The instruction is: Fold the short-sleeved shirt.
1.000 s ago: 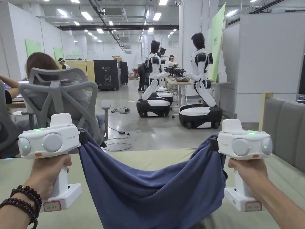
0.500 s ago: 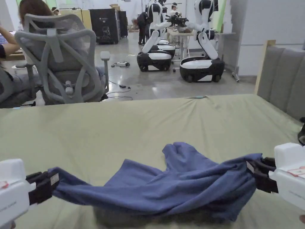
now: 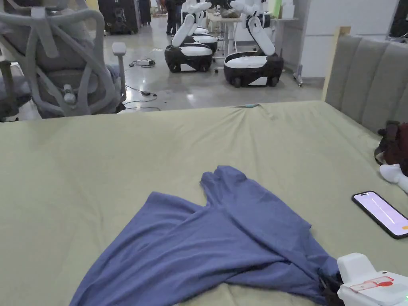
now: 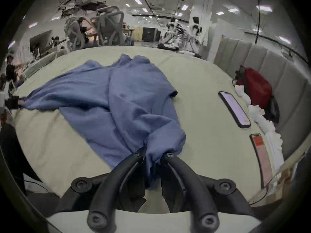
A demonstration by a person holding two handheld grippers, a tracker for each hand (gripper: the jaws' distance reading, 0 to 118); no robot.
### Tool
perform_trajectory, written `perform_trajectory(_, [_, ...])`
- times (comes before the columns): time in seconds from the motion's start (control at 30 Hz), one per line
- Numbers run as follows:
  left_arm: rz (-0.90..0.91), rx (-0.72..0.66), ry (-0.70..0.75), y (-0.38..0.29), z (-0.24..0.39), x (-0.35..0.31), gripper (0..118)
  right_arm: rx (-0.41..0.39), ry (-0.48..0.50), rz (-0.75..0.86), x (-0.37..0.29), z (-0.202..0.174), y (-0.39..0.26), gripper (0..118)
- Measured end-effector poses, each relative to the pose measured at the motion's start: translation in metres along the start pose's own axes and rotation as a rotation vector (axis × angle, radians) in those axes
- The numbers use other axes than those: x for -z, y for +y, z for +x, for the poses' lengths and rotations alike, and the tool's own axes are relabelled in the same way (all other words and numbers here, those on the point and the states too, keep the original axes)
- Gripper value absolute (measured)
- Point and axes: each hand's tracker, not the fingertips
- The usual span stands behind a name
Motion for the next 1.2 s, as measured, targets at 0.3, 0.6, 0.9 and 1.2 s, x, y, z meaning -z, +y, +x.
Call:
perform_trajectory(0.3, [0.014, -0.002, 0.071, -0.004, 0.021, -0.003, 3, -0.015, -0.046, -0.001, -0.003, -0.008, -0.001, 16])
perform_trajectory(0.6, [0.061, 0.055, 0.158, 0.004, 0.039, -0.039, 113, 0.091, -0.072, 0.033, -0.051, 0.007, 0.003, 118])
perform_trajectory(0.9, [0.071, 0.068, 0.194, 0.027, 0.053, -0.056, 83, 0.152, -0.081, 0.125, -0.078, -0.005, 0.038, 55])
perform_trajectory(1.2, [0.019, 0.022, 0.235, 0.024, 0.038, -0.049, 0, 0.162, -0.064, 0.149, -0.083, -0.022, 0.051, 0])
